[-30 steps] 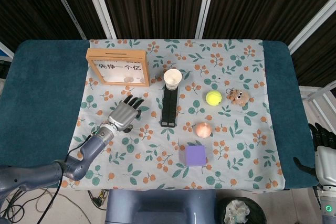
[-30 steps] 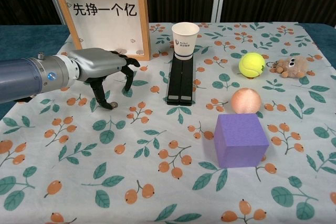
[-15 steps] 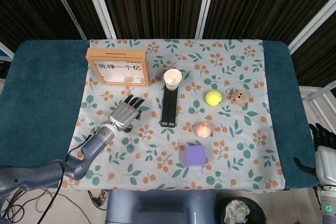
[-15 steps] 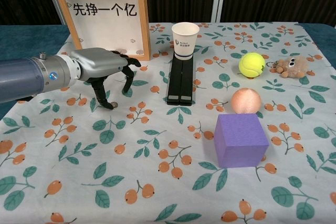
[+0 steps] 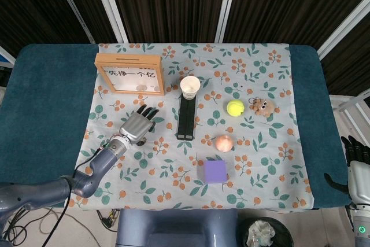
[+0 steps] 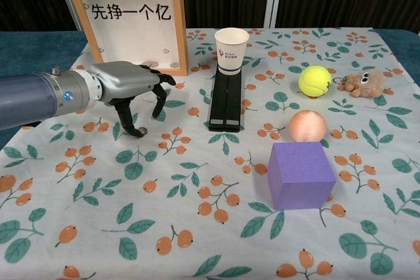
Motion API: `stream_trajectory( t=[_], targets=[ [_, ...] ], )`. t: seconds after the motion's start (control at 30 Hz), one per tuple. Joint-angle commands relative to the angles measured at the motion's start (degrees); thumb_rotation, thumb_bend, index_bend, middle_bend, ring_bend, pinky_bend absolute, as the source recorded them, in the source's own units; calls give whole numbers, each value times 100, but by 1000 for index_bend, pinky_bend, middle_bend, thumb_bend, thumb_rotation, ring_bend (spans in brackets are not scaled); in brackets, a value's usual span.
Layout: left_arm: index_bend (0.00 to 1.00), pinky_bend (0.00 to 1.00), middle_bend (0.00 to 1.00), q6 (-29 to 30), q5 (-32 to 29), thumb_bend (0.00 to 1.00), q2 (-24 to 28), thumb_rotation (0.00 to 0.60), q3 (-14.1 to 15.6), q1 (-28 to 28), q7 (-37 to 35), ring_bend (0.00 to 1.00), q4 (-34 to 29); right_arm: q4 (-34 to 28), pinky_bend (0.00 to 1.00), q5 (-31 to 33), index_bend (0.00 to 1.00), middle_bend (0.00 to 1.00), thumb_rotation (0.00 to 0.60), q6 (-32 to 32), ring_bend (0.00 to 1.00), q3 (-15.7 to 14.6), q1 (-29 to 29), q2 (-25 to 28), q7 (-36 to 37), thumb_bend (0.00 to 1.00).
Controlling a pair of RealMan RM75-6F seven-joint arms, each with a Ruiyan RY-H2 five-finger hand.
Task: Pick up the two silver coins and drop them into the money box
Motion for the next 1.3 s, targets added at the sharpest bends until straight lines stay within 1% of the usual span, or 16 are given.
stream_trajectory(
  t=[0.03,0.47,0.77,1.3],
  targets=[
    [492,0,14,-11,-4,131,-9,600,1,5,4,0,11,-2,0,3,0,1,600,-1,0,-2,-1,-1,-4,262],
    [485,0,14,-23,-36,131,17,600,-1,-9,163,0,-21,-16,0,19,0,1,600,-23,0,-6,9,6,-27,261],
    [484,0,14,-67,-140,131,23,600,14,-73,406,0,-40,-23,0,28,0,1,600,-28,0,-4,12,9,-23,262],
    [490,0,14,-111,-157,131,-42,600,31,-92,418,0,58,-12,0,-8,0,1,600,-20,0,-22,9,-2,-13,261]
  ],
)
